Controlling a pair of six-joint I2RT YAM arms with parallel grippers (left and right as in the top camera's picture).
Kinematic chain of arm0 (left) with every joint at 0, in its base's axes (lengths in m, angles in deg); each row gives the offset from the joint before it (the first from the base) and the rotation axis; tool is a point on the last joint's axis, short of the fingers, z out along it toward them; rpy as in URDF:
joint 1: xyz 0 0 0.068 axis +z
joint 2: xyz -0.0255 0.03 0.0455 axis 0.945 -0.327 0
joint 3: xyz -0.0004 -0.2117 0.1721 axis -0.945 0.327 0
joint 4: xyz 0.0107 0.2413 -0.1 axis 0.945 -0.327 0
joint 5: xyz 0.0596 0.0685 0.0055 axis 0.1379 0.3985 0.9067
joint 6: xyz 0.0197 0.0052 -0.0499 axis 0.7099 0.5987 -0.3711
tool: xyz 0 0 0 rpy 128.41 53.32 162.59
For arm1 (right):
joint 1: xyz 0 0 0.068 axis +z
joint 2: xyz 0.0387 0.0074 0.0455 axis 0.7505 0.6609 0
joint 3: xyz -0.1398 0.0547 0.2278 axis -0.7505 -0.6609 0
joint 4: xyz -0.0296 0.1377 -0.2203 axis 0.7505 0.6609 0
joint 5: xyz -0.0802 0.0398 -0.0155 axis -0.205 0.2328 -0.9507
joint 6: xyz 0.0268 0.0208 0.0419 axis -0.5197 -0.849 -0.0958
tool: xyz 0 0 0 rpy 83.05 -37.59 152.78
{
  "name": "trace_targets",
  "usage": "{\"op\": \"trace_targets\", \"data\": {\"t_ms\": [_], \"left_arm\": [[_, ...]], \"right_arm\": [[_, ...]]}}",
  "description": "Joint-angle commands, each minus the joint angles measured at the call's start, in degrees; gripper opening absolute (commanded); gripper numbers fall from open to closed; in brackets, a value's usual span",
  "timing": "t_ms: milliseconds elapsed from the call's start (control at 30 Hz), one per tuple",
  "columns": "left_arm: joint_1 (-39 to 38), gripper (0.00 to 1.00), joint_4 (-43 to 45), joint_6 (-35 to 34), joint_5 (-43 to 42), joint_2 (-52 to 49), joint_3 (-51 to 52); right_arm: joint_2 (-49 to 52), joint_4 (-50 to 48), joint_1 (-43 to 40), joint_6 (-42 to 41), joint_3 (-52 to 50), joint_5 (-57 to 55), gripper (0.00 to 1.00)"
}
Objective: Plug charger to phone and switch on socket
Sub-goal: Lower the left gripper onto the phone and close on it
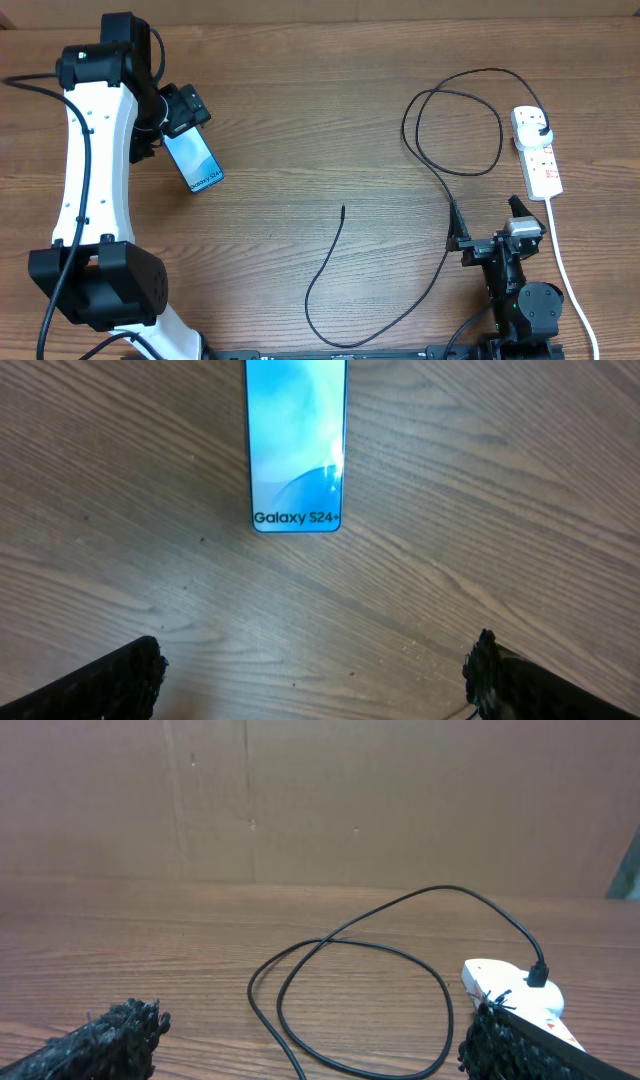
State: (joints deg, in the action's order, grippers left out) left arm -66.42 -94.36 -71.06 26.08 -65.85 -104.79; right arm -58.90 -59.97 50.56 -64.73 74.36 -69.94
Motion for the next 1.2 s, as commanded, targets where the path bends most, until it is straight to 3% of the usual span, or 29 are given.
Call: {"op": "trace_targets", "data": {"t_ms": [0, 633, 1167], "left_arm": [[0.11, 1.0, -1.38, 0.94, 1.2, -2.6, -1.73], [0.0, 1.0, 2.75, 1.03, 5.66, -3.8, -1.01], [0.0, 1.0, 9.18, -0.59, 5.68, -3.82, 6.64]], "right_arm": [[-0.57, -0.33, 0.26, 0.28, -0.59, -0.74, 1.0], [-0.57, -0.33, 0.26, 0.28, -0.59, -0.74, 1.0], [-0.57, -0.33, 0.26, 0.26, -0.59, -0.74, 1.0]]}}
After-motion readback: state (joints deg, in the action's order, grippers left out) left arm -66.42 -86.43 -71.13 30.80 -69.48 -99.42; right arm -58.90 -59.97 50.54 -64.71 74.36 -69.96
